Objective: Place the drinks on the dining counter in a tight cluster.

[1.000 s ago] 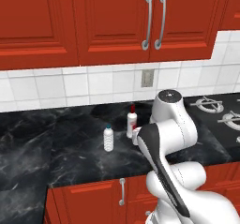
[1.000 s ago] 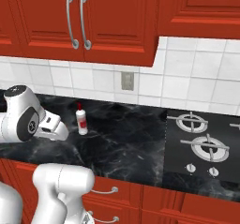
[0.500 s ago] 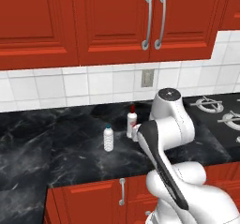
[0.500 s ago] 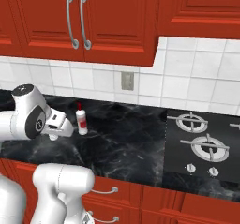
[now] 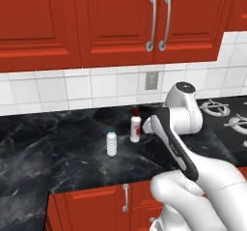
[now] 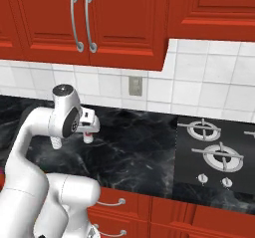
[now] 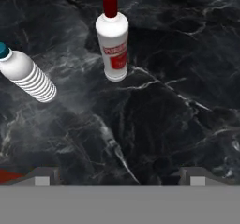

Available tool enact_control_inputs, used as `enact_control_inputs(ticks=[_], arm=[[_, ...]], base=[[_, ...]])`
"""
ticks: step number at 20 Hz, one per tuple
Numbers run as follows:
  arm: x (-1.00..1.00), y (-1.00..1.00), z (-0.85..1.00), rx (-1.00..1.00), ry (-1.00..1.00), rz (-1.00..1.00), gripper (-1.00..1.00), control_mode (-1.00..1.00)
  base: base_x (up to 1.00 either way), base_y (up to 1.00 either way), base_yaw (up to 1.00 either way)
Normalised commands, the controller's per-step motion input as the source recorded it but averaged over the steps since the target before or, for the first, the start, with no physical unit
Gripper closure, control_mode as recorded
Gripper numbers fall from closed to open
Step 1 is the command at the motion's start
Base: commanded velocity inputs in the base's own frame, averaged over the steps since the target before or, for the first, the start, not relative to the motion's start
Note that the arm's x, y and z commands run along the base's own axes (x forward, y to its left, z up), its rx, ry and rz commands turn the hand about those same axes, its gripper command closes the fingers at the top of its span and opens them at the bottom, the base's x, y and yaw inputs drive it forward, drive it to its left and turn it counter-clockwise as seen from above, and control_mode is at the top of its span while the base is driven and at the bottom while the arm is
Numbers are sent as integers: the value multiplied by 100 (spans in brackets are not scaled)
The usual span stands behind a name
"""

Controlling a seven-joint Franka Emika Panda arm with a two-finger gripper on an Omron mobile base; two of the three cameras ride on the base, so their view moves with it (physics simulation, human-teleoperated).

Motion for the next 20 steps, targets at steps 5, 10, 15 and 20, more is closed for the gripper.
enact_control_inputs(ticks=[5,10,15,20], arm=[[25,-14,-31,11,-6,33,-100,-100],[1,0,-27,23,-20,36,-100,-100],[44,-9,-1,21,-15,35,-100,-100],[74,-31,2,5,-5,26,-100,-100]], base=[[0,0,0],[0,0,0],[0,0,0],[0,0,0]])
